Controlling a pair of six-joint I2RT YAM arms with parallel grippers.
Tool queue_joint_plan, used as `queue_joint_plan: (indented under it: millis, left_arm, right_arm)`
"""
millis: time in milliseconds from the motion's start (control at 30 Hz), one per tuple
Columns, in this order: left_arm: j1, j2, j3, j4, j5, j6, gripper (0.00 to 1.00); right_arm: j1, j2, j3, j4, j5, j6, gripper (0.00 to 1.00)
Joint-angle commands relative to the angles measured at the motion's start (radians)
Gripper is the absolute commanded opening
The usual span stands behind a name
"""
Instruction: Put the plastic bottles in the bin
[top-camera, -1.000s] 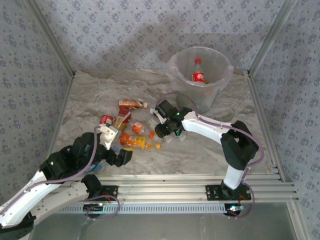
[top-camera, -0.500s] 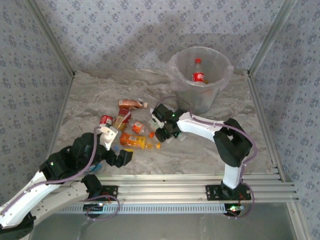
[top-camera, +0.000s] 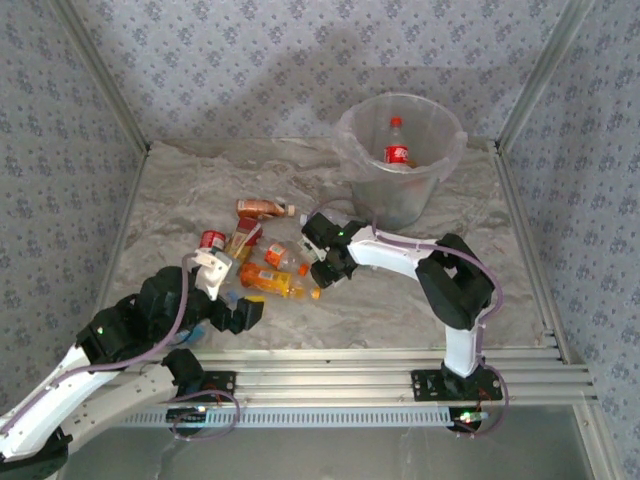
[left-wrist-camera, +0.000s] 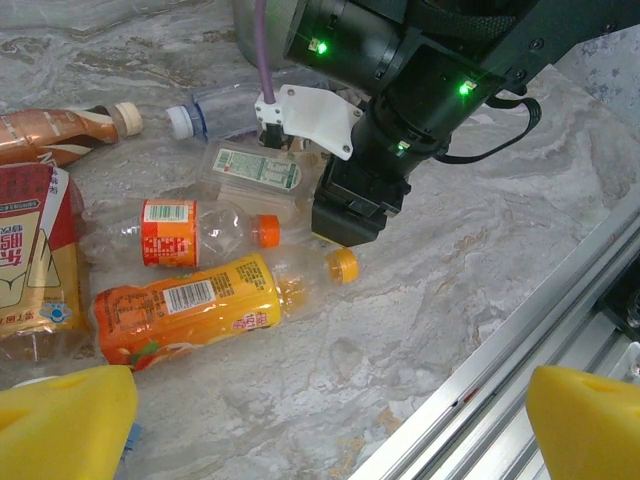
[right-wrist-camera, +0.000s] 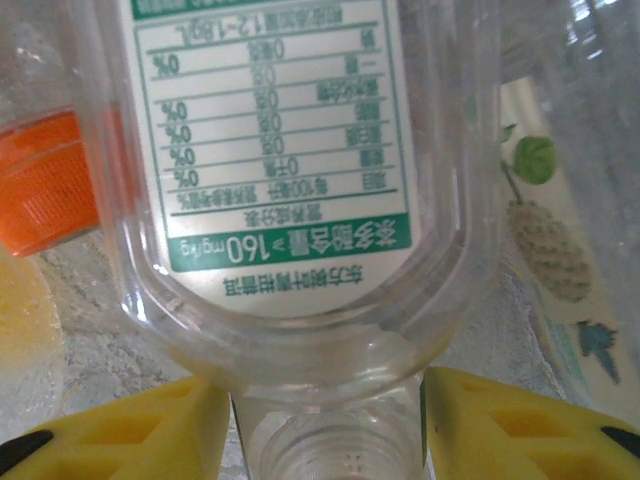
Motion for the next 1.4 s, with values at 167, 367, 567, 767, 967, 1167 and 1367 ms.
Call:
queue_joint_plan:
  millis: [167,367,567,767,967,1167,1367]
  left_arm:
    - [0.018,-0.018,0.037,0.069,0.027,0.02,1.0]
    - [0.019,0.078,0.171,0.121,-0.004,0.033,1.0]
    - [0.019,0.223,0.294,0.212,0.039,-0.038,1.0]
    - [0.022,0.381,0.45,0.259,0.057,-0.174,1.0]
    - [0.024,0.539,0.651,0.143,0.058,-0.305,1.0]
    - [0.025,0.587,0.742,0.032,0.055,-0.393,1.0]
    - [0.028,0.564,0.765,0.048,0.089,-0.404,1.0]
  right_arm:
    - [0.011,-0.005,0.024,-0.029,0.018,-0.009,0.42]
    - [0.012,-0.104,0.014,-0.033,-0.002,-0.007,0.41]
    - [0.01,-0.204,0.022,-0.091,-0.027,-0.005,0.41]
    - [-0.002,-0.301,0.039,-0.15,-0.022,0.001,0.41]
    - [-0.023,-0.381,0.131,-0.267,-0.003,0.002,0.41]
    - [-0.113,-0.432,0.292,-0.394,-0.015,-0.003,0.41]
    - [-0.243,-0.47,0.421,-0.419,-0.058,-0.002,0.42]
